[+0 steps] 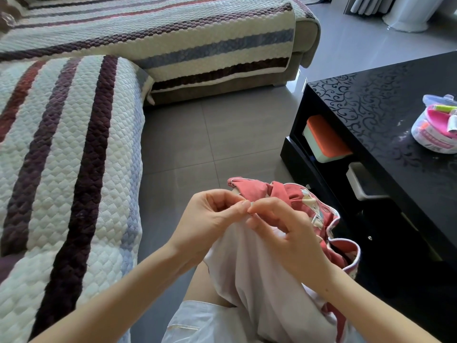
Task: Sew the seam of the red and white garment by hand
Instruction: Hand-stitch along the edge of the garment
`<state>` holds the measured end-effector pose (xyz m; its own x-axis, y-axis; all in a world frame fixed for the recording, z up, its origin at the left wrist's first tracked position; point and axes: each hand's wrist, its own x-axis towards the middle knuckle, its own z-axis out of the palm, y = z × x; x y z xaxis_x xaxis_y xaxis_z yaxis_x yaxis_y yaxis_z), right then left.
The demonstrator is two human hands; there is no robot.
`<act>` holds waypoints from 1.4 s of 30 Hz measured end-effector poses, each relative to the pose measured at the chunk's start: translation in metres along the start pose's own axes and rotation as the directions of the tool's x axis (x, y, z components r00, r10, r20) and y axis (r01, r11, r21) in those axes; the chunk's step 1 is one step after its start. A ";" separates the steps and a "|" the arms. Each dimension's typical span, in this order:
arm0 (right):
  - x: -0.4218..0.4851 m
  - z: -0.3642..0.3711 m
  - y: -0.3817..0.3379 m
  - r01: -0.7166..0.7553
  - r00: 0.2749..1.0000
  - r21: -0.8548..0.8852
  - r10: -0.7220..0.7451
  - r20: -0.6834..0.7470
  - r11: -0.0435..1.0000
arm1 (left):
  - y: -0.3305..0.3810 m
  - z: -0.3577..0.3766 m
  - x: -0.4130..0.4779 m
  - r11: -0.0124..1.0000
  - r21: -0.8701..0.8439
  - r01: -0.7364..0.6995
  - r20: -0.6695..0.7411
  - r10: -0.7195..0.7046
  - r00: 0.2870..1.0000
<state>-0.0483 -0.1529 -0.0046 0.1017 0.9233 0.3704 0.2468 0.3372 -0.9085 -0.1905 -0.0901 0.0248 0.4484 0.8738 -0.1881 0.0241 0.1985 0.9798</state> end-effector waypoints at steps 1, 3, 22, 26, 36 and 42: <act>0.001 0.001 -0.001 -0.002 1.000 -0.011 0.002 -0.026 1.000 | 0.000 0.001 0.000 1.000 0.001 -0.001 0.004 0.001 1.000; 0.003 0.002 0.000 0.059 0.995 -0.127 -0.069 -0.076 0.990 | 0.000 0.003 0.000 1.000 0.014 -0.006 0.006 0.006 1.000; 0.015 -0.021 -0.022 0.066 0.991 0.237 -0.037 -0.128 0.969 | -0.007 0.006 0.004 0.990 0.111 0.091 -0.038 -0.087 0.995; 0.021 -0.038 -0.013 -0.147 0.982 0.325 0.176 -0.063 0.934 | 0.006 0.000 0.009 0.970 -0.086 0.226 0.092 -0.218 0.972; 0.023 -0.034 0.025 -0.147 0.984 -0.255 0.167 0.057 0.956 | 0.019 -0.009 0.011 0.966 -0.149 0.210 0.279 -0.162 0.946; 0.027 -0.031 0.027 -0.177 0.965 -0.209 0.211 0.155 0.962 | 0.025 -0.009 0.010 0.970 -0.138 0.201 0.284 -0.156 0.946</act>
<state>-0.0095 -0.1248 -0.0132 0.0006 0.9908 0.1355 0.4212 0.1226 -0.8986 -0.1940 -0.0723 0.0473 0.6742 0.6697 -0.3115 -0.0096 0.4296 0.9030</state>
